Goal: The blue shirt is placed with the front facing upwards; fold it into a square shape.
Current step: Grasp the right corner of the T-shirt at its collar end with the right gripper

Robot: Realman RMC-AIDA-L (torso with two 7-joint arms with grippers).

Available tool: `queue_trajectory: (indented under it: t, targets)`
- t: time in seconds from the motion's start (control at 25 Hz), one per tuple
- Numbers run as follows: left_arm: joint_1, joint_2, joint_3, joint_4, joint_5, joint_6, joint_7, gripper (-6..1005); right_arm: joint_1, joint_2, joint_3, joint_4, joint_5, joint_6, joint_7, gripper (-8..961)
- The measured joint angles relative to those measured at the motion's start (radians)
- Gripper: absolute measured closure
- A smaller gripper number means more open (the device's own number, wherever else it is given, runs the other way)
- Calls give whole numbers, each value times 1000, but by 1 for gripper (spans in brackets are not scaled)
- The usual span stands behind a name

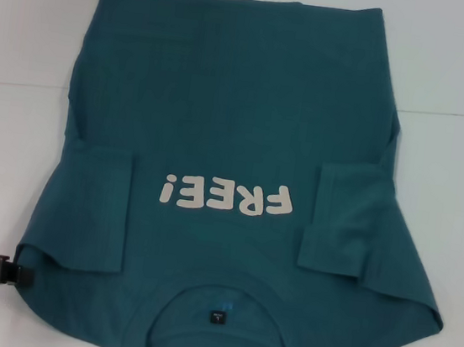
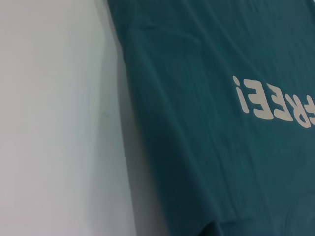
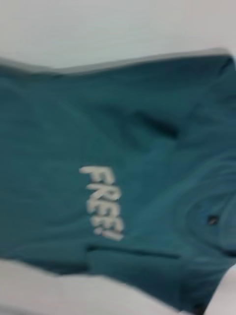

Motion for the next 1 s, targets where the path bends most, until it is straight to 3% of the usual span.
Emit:
queue_trajectory:
  t: [0.28,0.6,1.0]
  targets:
    - [1,-2,1,3,1,-2,18,967,55,47,-14,26,-112,31,-10,87]
    - [-18,-3,7,15,2,-20,31,967,57,59,-73,101,-115,167,-25,87]
    - [-15,-6,1,13,0,-17,44,967,52,102,-60,105,-110,209,-22,88]
